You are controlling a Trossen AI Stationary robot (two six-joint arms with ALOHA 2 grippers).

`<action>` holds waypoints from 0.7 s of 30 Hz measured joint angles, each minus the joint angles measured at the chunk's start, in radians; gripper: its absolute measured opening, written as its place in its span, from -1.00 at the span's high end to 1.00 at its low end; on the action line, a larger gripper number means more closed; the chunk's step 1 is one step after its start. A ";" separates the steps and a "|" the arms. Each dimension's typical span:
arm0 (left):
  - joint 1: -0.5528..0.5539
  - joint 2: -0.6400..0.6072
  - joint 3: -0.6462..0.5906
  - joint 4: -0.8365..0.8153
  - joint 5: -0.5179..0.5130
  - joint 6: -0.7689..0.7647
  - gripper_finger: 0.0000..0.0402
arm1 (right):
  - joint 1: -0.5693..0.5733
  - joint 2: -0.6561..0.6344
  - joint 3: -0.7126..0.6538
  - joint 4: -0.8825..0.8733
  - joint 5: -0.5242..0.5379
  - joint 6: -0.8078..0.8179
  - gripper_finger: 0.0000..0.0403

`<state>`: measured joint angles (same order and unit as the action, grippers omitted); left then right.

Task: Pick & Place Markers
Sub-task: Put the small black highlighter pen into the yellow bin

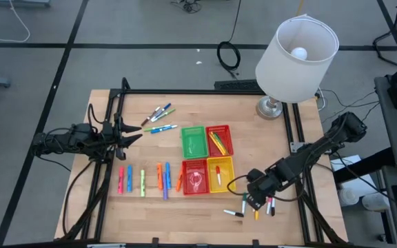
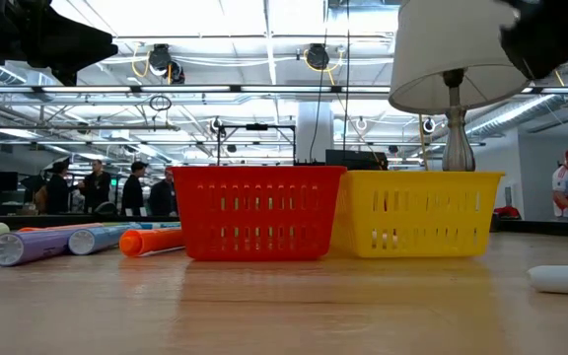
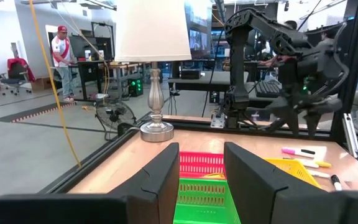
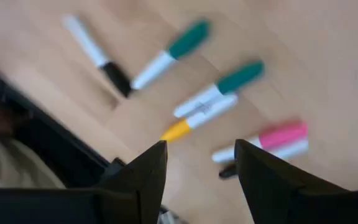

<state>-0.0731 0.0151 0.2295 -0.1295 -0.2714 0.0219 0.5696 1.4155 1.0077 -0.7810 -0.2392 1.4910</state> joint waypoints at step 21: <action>0.000 0.000 0.000 0.000 0.000 0.000 0.33 | 0.182 0.000 -0.174 0.108 -0.046 0.581 0.19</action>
<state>-0.0732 0.0151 0.2295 -0.1299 -0.2714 0.0218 0.7513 1.4155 0.8336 -0.6731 -0.2848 2.0719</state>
